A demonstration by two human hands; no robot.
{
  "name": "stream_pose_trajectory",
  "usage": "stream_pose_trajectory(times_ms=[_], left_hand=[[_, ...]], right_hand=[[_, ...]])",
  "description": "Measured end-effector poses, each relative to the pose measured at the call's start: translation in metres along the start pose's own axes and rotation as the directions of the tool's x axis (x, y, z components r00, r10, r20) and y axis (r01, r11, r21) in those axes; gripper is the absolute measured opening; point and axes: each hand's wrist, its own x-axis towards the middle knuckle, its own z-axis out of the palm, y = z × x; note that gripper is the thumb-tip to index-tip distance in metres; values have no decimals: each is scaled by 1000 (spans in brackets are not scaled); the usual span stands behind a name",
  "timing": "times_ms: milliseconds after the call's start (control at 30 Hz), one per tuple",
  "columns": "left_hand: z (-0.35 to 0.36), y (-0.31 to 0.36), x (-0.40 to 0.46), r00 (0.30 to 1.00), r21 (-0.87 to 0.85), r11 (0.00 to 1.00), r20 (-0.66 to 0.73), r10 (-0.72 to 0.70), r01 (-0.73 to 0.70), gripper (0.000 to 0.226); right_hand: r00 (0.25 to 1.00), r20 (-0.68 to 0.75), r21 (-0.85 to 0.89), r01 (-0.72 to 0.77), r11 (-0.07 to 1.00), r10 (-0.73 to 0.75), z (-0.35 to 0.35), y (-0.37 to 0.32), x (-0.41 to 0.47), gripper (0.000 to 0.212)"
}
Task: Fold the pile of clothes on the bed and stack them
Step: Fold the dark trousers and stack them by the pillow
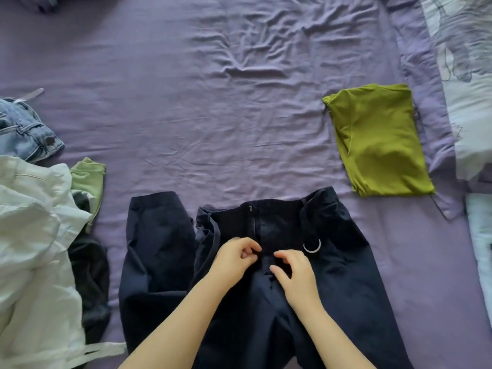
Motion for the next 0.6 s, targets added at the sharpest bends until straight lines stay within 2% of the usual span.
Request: stream_pose_trajectory(times_ms=[200, 367, 467, 600], left_hand=[[14, 7, 2, 998, 88, 995, -51, -31, 36, 12], [15, 4, 1, 991, 89, 995, -129, -34, 46, 16], [15, 6, 3, 995, 148, 988, -97, -28, 43, 17], [12, 8, 3, 999, 120, 992, -23, -41, 44, 18]], right_hand=[[998, -1, -37, -65, 997, 65, 4, -2, 2, 33], [997, 17, -67, -73, 995, 74, 3, 0, 5, 34], [998, 36, -72, -50, 996, 52, 2, 4, 4, 35], [998, 54, -60, -39, 997, 42, 1, 8, 4, 38]])
